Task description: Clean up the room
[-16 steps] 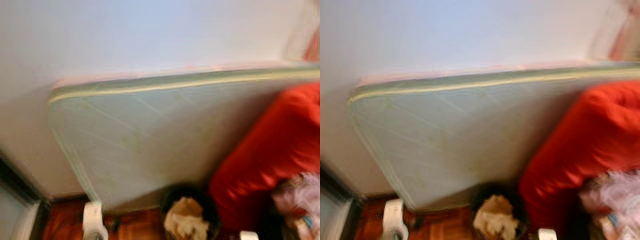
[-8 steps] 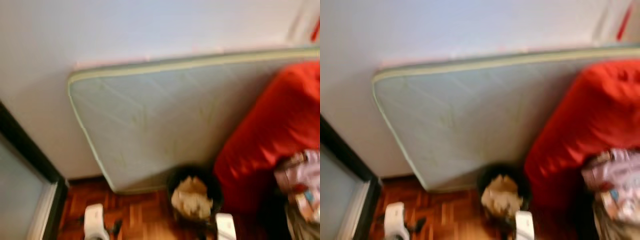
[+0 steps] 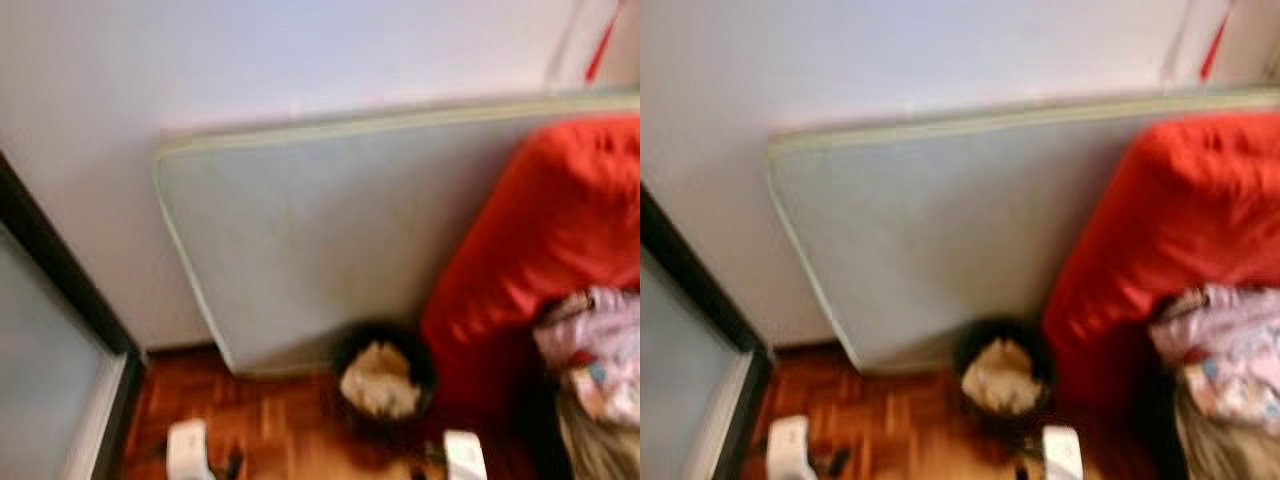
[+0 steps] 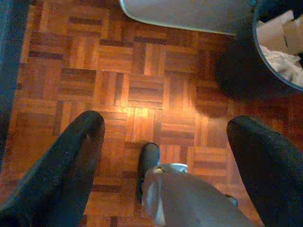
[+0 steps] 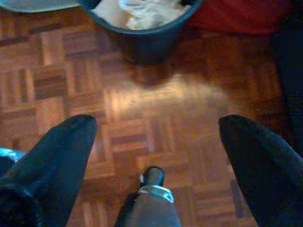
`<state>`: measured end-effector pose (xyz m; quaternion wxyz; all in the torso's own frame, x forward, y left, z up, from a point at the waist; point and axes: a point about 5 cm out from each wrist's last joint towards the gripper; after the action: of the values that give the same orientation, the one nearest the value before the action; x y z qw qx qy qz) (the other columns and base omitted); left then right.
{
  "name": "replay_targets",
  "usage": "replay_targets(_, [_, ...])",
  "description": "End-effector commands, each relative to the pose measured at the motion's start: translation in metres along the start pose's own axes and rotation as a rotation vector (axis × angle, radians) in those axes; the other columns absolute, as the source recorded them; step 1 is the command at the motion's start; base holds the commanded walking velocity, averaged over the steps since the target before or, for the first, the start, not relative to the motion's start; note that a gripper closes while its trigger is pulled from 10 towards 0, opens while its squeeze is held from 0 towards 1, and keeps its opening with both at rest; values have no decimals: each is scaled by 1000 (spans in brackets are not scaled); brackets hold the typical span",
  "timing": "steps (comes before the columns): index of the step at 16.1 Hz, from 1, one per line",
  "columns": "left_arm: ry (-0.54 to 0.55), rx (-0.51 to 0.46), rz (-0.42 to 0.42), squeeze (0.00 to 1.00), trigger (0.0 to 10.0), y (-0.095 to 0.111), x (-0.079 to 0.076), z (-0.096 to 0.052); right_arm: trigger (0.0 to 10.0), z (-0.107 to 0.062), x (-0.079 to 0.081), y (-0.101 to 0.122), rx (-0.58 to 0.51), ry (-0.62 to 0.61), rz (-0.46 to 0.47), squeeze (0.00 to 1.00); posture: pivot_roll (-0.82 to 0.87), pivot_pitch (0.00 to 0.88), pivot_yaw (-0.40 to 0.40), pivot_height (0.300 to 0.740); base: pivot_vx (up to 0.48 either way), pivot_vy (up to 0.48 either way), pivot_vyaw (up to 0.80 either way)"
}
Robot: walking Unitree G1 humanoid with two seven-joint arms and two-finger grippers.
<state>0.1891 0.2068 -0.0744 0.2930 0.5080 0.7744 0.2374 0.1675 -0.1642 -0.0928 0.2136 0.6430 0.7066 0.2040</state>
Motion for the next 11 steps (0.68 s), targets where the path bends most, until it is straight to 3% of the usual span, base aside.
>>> replay_targets(1, [-14, -4, 10, 0, 10000, 3, -6, 2, 10000, 1, 9, 2, -4, 28, 4, 0, 53, 0, -19, 740, 0, 0, -800])
replay_targets(5, [-29, -4, -6, 0, 10000, 4, -7, 2, 10000, 0, 5, 0, 1, 36, 2, 0, 55, 0, -19, 740, 0, 0, -800])
replay_targets(6, [-26, -8, 24, 0, 10000, 5, -7, 3, 10000, 0, 5, 0, 2, 37, 2, 0, 55, 0, -21, 740, 0, 0, -788])
replay_targets(9, [-22, -5, 36, 0, 10000, 6, -7, 3, 10000, 0, 4, 0, 3, 37, 1, 0, 51, 0, -19, 740, 0, -471, -788])
replay_targets(11, [-18, -9, 22, 0, 10000, 8, -7, 4, 10000, 0, 4, 1, 2, 36, 3, 0, 48, 0, -13, 740, 0, 0, -781])
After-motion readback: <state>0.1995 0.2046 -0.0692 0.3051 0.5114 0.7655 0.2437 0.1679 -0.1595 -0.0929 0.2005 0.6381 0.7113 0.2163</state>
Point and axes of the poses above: a point about 5 cm out from each wrist's last joint towards the gripper, its own z axis pointing out of the wrist towards the gripper, its own y axis along the axis of the wrist's last joint, x = y × z, and after that the axes turned 10 degrees about -z, right-handed
